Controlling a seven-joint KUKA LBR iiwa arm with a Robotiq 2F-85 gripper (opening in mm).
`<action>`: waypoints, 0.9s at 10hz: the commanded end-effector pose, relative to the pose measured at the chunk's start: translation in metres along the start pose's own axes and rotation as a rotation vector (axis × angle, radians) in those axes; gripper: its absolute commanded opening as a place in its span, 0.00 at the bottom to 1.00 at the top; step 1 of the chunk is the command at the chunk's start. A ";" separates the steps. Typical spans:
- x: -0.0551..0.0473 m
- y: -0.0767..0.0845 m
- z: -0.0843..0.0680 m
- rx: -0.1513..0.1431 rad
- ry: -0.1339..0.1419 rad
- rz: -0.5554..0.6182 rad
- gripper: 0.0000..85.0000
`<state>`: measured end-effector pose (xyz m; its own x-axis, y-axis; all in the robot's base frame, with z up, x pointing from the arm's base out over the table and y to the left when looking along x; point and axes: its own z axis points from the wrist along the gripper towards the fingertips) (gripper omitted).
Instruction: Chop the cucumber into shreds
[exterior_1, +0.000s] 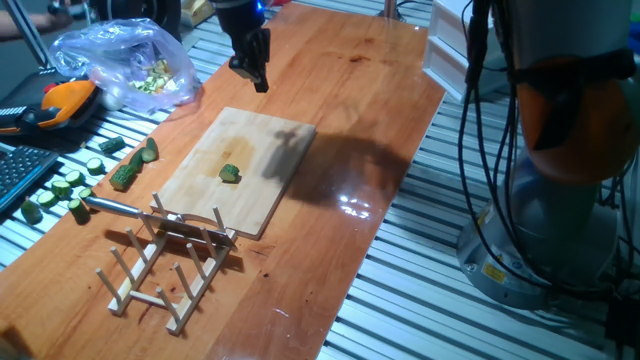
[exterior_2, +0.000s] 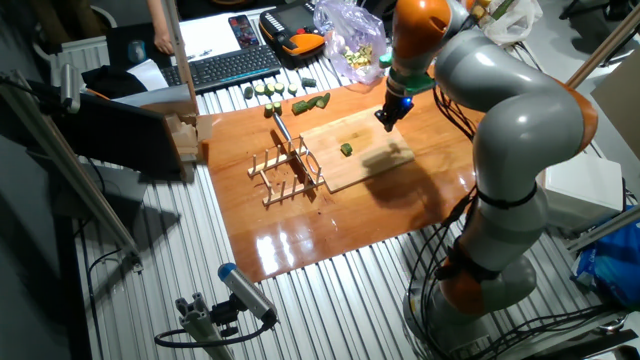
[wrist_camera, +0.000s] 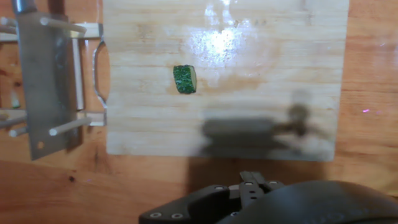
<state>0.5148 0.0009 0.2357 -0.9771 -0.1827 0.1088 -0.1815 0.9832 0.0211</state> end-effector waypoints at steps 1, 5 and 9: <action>0.000 0.000 0.000 -0.017 -0.012 -0.014 0.00; 0.000 0.000 0.000 0.031 -0.058 -0.096 0.00; -0.028 0.028 -0.008 -0.104 -0.035 -0.051 0.00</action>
<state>0.5332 0.0196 0.2423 -0.9711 -0.2280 0.0705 -0.2181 0.9678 0.1256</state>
